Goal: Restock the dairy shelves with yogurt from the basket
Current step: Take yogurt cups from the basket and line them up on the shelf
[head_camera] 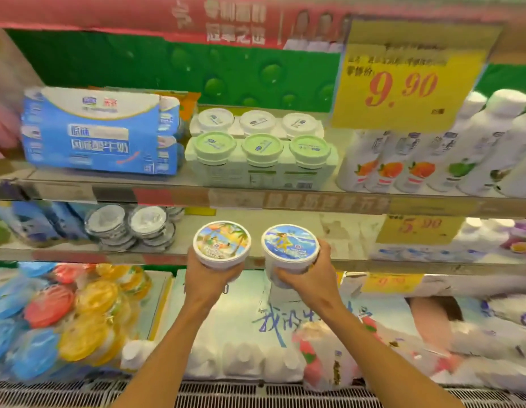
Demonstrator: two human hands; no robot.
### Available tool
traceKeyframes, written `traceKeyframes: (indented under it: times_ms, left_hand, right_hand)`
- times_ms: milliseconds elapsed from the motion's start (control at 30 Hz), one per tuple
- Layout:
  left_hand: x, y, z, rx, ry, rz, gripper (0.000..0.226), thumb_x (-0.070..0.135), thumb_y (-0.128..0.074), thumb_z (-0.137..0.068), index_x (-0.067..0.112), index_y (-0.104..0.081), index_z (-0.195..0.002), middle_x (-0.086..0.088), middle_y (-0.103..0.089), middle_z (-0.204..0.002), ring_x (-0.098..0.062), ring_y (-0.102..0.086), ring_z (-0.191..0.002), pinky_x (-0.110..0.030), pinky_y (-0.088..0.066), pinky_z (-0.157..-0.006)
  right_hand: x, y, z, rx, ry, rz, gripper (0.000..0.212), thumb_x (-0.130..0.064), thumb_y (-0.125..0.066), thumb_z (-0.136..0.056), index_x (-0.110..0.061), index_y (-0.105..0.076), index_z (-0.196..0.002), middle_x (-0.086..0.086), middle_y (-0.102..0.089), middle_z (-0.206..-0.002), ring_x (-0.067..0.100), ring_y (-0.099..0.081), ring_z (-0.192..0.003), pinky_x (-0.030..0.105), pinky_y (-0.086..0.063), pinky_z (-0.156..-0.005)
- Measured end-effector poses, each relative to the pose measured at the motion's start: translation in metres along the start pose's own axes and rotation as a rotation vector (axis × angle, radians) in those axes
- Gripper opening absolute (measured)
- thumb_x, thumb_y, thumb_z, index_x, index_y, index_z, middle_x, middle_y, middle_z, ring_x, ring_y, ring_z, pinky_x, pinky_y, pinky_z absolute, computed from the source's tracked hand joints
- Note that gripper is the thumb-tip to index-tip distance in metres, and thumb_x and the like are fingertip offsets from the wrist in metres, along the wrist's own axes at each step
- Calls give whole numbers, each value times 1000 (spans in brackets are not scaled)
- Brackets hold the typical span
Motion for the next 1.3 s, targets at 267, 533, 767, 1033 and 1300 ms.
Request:
traceKeyframes:
  times_ms: [267,533,767,1033,1300]
  left_hand:
    - [-41,3,-60,11,-70,72,92,13,-100,-49,16,-55,-130,-1,-70,-120,-18,-67,-112,-33,-58,-86]
    - [-50,12,-102,5,-77,97,96,16,-101,-49,19,-54,-134,3,-69,-122,-13,-66,-112,-41,-60,-85]
    - [-55,8,-123,-18,-58,79,112,18,-102,-43,16,-42,-137,2,-64,-131,-10,-61,-121,-41,-51,-103]
    - [-56,7,-120,-35,-65,63,111,24,-102,-41,26,-42,-136,8,-63,-130,-6,-59,-121,-40,-50,-104]
    - [-52,16,-100,-19,-26,4,102,21,-99,-51,30,-44,-136,15,-61,-128,5,-57,-114,-12,-49,-90]
  right_hand:
    - [19,-59,-46,-29,102,8,90,-29,-97,-57,-34,-40,-127,-26,-60,-116,-11,-61,-102,10,-49,-81]
    - [23,-104,-87,-27,144,0,94,-25,-98,-57,-28,-39,-130,-20,-64,-115,-5,-63,-106,30,-55,-94]
    - [33,-113,-99,-41,124,-36,102,-22,-98,-60,-18,-34,-140,-28,-65,-112,-8,-63,-106,12,-50,-85]
    - [33,-109,-90,-42,147,-24,101,-17,-97,-60,-16,-35,-139,-24,-62,-117,-4,-63,-109,17,-52,-90]
    - [29,-109,-78,-40,124,-11,103,-21,-97,-62,-20,-30,-141,-19,-60,-123,-6,-61,-111,12,-51,-87]
Point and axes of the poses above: each hand's wrist, its own z-axis away from the middle knuckle, its own y-axis out of the back of the hand, x = y × z, the point moved 5 cm from there along -z, towards the middle knuckle
